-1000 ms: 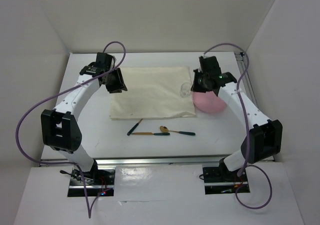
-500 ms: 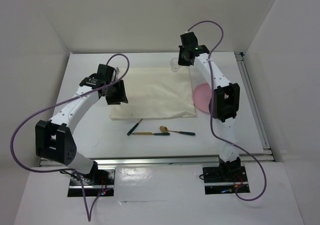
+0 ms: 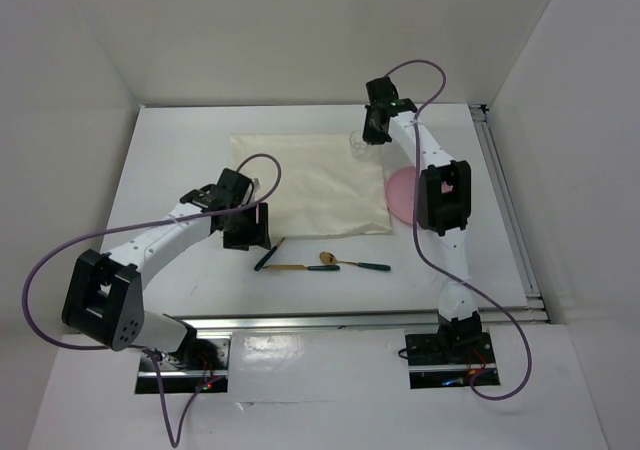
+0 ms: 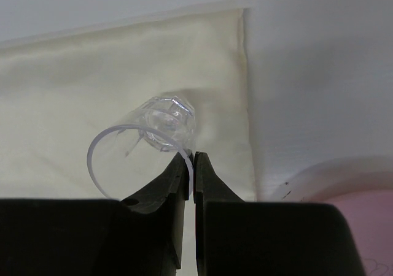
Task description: Set the dinner table for one person
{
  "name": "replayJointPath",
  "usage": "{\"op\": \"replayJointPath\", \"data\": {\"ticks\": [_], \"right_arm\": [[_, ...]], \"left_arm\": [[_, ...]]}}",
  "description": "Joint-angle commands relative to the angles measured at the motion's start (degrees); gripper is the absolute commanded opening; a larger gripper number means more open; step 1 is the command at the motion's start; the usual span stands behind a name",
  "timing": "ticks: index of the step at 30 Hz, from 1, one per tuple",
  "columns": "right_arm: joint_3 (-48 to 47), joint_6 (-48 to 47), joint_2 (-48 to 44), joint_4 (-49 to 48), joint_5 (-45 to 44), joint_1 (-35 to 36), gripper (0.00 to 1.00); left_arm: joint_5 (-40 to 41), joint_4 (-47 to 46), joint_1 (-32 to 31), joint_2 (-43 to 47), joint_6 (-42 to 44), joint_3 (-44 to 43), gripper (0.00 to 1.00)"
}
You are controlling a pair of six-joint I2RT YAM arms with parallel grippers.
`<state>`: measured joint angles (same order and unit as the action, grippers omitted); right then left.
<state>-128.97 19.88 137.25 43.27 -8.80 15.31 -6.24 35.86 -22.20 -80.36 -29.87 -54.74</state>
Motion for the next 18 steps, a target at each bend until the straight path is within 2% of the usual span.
{"op": "replayJointPath", "data": {"ticks": [1,2,5,8,9,12,13,17,18], "right_arm": [[-1.7,1.2,1.6,-1.9,1.2,-1.1,0.0],[-1.7,1.2,2.2,-2.5,1.8,-1.1,0.0],[-1.7,1.7,2.9,-2.5,2.3,-1.7,0.02],[-1.7,2.3,2.9,-2.5,3.6,-1.7,0.34],[-1.7,2.3,2.9,-2.5,4.3,-2.2,0.57],[-1.2,2.3,0.8,-2.5,5.0,-2.2,0.78],[-0.7,2.3,-1.2,-3.0,5.0,-2.2,0.88],[2.2,2.3,-8.6,-4.6,6.2,-2.2,1.0],[3.3,2.3,-10.2,-5.1,6.8,-2.2,1.0]], "left_arm": [[1.5,-2.2,-1.2,1.0,-1.4,0.2,0.74],[2.3,-1.7,-1.7,1.0,-2.9,0.2,0.82],[2.3,-1.7,-1.7,1.0,-3.4,0.2,0.84],[3.5,-0.5,-2.2,0.5,-4.0,0.2,0.89],[4.2,-0.5,-2.8,0.5,-4.0,0.2,0.89],[4.7,0.0,-3.3,-0.1,-4.6,0.9,0.89],[4.7,0.0,-3.3,-0.6,-4.6,1.7,0.89],[6.8,0.0,-4.3,-2.6,-6.2,2.4,0.89],[7.8,0.0,-4.3,-3.2,-6.7,2.4,0.88]]}}
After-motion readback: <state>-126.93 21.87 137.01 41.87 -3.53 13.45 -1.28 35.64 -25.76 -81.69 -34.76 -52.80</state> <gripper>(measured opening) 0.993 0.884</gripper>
